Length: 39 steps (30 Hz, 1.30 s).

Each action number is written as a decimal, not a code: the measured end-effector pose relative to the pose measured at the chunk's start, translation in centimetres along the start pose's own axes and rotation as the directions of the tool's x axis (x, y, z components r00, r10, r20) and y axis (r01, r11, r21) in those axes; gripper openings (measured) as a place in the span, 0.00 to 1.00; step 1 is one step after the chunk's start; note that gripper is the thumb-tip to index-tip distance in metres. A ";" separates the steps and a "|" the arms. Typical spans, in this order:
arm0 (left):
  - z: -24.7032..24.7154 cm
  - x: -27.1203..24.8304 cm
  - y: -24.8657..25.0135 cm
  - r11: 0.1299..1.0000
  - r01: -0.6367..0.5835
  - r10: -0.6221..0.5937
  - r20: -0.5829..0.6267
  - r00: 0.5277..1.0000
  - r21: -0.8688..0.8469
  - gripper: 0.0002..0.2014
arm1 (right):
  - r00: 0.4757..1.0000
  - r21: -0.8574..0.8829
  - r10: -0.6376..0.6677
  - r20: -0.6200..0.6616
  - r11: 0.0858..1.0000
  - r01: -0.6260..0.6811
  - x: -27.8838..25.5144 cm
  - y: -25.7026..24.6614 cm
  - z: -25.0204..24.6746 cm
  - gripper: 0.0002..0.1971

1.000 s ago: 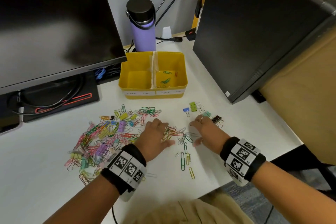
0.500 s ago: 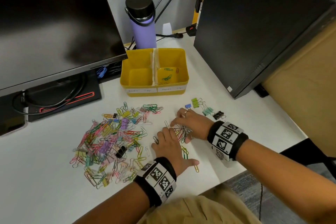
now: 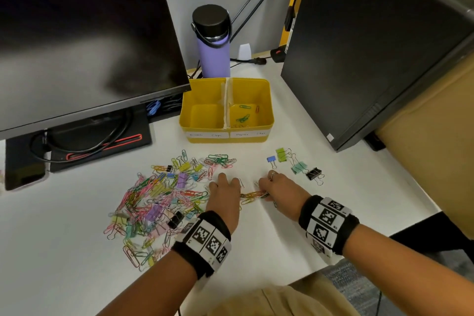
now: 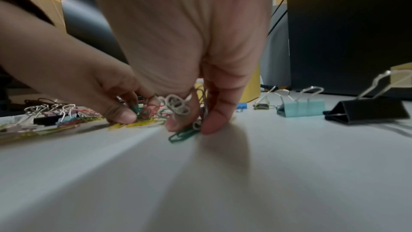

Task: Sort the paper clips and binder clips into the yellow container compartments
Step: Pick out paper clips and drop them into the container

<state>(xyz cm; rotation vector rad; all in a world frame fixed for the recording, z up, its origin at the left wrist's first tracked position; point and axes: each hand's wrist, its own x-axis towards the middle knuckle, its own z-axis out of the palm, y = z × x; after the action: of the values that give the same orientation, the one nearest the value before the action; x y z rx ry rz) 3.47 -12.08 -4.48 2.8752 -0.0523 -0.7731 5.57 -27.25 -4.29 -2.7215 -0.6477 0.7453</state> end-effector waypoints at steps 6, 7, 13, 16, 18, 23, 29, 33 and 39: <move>-1.3 1.0 0.2 0.999 0.037 -0.038 0.112 0.993 0.009 0.21 | 0.999 0.156 0.039 0.003 0.987 -0.039 0.2 0.0 -2.3 0.11; -1.6 1.1 0.1 0.999 0.033 -0.031 0.129 0.991 -0.014 0.20 | 0.999 0.201 0.035 -0.007 0.979 -0.033 0.4 0.0 -3.3 0.11; -6.7 0.5 -1.4 0.943 -0.080 0.154 0.210 0.965 -0.323 0.15 | 0.981 0.459 0.059 -0.187 0.888 0.035 2.8 -1.3 -11.1 0.06; -10.5 0.8 -1.8 0.832 -0.143 0.225 0.090 0.970 -0.535 0.13 | 0.925 0.398 0.118 -0.361 0.916 0.038 6.1 -1.4 -14.0 0.10; -13.0 2.3 -1.6 0.787 -0.168 0.209 0.001 0.978 -0.593 0.12 | 0.916 0.371 0.157 -0.369 0.929 -0.010 8.3 -1.3 -14.7 0.13; -15.7 7.5 0.6 0.717 -0.216 -0.072 -0.379 0.922 -0.662 0.11 | 0.949 0.361 0.181 -0.259 0.929 -0.079 9.6 -0.7 -14.6 0.23; -15.0 8.5 -0.2 0.840 -0.315 0.182 -0.317 0.931 -0.441 0.25 | 0.798 0.351 0.105 -0.594 0.926 0.139 4.6 -0.9 -12.2 0.05; -14.1 5.0 -3.9 0.793 -0.479 0.192 -0.591 0.783 -0.377 0.14 | 0.919 0.334 -0.042 -0.392 0.924 0.185 3.6 -1.6 -7.9 0.08; -5.9 0.6 -9.2 0.974 -0.211 0.227 -0.360 0.905 0.082 0.26 | 0.972 0.069 -0.234 0.031 0.970 0.232 7.4 -4.2 -2.9 0.36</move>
<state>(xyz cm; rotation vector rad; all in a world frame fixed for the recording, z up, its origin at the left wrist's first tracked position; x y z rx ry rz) 6.84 -2.15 -1.29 2.9307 -0.3418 -0.1879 11.35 -20.38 -3.60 -2.5198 -0.9160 0.7483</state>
